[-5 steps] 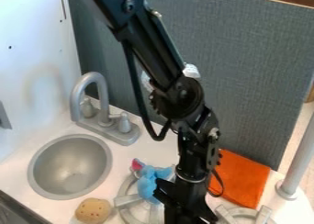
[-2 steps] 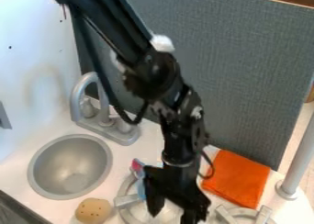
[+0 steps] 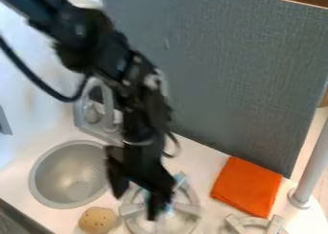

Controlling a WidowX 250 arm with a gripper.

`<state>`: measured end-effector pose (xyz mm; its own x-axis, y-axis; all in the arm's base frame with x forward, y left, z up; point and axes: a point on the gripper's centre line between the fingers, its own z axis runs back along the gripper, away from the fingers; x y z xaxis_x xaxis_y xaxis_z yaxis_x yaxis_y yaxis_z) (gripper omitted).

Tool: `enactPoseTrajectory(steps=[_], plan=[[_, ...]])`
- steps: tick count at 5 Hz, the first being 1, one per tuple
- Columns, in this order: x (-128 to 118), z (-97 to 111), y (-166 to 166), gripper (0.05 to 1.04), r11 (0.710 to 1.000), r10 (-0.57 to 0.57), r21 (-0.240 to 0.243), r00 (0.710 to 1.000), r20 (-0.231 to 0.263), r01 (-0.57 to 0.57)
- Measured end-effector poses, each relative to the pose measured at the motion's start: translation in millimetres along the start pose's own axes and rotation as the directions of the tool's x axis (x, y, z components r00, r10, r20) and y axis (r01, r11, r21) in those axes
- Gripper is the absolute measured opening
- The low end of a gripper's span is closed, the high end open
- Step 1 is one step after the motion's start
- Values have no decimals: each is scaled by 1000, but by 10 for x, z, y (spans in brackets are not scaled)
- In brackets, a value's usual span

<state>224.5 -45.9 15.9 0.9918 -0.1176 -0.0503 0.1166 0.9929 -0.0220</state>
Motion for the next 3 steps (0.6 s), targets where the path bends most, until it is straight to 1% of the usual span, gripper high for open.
enactPoseTrajectory(steps=[1,2,3], plan=[[-74,-20,311,1001,997,73,0,997,-9,-73],[-123,-189,530,1001,998,54,22,996,-73,-52],[-139,-403,618,1001,996,-67,45,985,-159,75]])
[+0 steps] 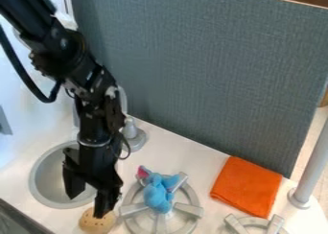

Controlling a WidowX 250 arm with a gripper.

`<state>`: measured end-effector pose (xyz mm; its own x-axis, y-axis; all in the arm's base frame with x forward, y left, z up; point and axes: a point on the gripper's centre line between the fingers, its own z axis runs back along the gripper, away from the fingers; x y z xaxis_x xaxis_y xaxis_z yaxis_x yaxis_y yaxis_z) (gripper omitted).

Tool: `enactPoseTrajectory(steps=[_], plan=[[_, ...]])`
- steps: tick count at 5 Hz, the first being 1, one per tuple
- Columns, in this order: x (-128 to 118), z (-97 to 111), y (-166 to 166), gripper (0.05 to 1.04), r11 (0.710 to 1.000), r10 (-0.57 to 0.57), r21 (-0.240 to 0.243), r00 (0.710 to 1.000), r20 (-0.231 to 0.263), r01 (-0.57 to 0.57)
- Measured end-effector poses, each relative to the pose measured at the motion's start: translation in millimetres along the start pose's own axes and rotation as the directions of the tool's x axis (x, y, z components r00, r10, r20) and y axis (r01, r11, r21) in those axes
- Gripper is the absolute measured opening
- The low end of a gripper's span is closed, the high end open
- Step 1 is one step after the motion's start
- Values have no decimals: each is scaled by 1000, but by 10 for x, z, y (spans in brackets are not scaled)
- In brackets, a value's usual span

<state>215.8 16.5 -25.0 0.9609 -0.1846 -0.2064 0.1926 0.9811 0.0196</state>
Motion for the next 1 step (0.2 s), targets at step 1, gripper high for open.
enactPoseTrajectory(steps=[1], plan=[[-20,-66,21,1001,993,-113,34,993,27,112]])
